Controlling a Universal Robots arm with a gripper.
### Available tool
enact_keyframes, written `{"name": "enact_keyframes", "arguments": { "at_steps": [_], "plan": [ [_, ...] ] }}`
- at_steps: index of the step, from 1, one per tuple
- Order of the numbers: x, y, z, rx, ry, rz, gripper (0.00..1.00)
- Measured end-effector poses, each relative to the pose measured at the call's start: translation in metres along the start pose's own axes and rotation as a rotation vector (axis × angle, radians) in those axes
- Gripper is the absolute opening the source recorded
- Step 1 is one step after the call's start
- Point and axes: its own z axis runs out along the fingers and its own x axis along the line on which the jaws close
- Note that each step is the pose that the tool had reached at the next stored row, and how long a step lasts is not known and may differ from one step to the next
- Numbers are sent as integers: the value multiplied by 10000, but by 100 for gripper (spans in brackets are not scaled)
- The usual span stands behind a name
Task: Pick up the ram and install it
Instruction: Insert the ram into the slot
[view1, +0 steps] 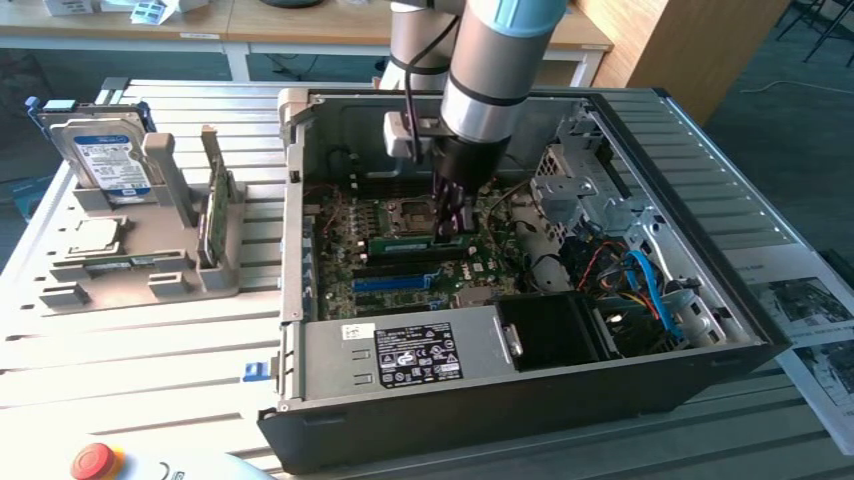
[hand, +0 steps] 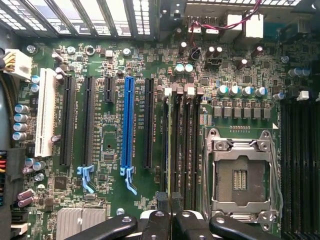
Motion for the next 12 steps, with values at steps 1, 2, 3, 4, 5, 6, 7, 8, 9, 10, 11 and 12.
{"name": "enact_keyframes", "arguments": {
  "at_steps": [1,2,3,4,5,6,7,8,9,10,11,12],
  "plan": [
    [0,0,5,0,0,0,12],
    [0,0,9,0,1,0,12],
    [1,-1,12,0,1,0,12],
    [1,-1,13,-1,3,0,12],
    [1,-1,14,-1,3,0,12],
    [0,-1,15,-1,2,0,12],
    [0,-1,16,0,1,0,12],
    [1,-1,17,-1,2,0,12],
    [1,-1,17,-1,1,1,12],
    [1,-1,18,-1,1,1,12],
    [1,-1,19,-1,1,6,12],
    [0,-1,20,0,0,12,12]
  ]
}}
